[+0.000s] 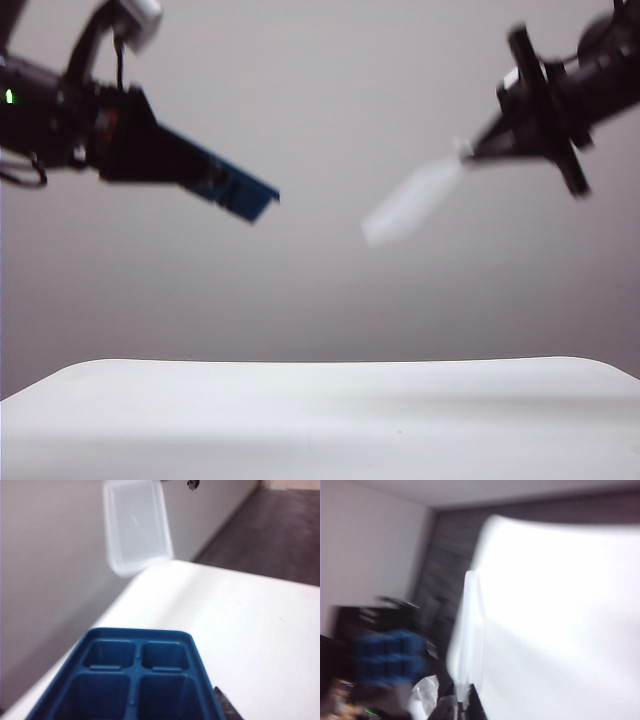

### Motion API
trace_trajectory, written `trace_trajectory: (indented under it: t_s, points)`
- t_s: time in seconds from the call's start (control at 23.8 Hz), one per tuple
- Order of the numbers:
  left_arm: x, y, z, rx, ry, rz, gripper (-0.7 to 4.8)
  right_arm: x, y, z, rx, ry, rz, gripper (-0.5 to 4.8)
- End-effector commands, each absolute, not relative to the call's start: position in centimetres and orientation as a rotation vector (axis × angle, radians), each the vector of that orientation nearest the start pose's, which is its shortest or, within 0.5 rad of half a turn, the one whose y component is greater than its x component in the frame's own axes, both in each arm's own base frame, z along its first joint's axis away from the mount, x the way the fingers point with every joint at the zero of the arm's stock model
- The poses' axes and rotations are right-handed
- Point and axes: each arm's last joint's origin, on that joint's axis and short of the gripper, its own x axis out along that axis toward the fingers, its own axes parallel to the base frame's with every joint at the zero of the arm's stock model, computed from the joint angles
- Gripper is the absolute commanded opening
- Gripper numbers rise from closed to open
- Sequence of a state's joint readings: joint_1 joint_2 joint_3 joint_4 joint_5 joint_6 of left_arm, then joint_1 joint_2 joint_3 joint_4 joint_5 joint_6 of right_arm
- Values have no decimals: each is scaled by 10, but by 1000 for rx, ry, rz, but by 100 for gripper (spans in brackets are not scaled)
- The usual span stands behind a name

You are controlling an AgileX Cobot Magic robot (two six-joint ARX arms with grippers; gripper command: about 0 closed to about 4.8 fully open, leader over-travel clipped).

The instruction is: Pick up the ice cube tray, remove its lid, and then place both the tray and the lid back on the table.

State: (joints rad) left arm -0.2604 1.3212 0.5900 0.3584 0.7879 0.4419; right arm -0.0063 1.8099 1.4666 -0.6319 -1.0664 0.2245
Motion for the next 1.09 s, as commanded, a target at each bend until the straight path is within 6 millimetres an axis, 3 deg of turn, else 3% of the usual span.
trace_trajectory:
  t_s: [0.04,0.13,0.34,0.42,0.67,0.71,0.8,0.88,0.92,0.97,1.09]
  points:
    - [259,-91,184,289,115,-1201,233,368,24,215,730,1113,966,-1]
    - [267,-88,171,261,117,-1236,233,366,24,195,751,1145,956,-1]
    - [289,-56,123,51,224,-1249,246,353,24,108,855,1296,907,-1]
    - [291,-46,106,8,283,-1220,246,353,24,90,881,1331,897,-1]
    - [289,-48,74,-43,398,-1203,246,358,24,72,866,1326,884,-1]
    - [288,-50,71,-44,417,-1200,247,358,23,72,849,1328,867,10]
    - [287,-53,68,-25,428,-1204,252,359,23,72,834,1328,856,97]
    - [286,-54,67,-10,442,-1195,330,359,23,72,829,1327,853,176]
    - [286,-54,66,-3,455,-1173,428,359,23,72,827,1325,852,185]
    - [286,-54,66,-8,469,-1157,479,360,22,72,821,1322,849,186]
    - [287,-53,66,-29,498,-1120,479,361,20,73,813,1328,816,228]
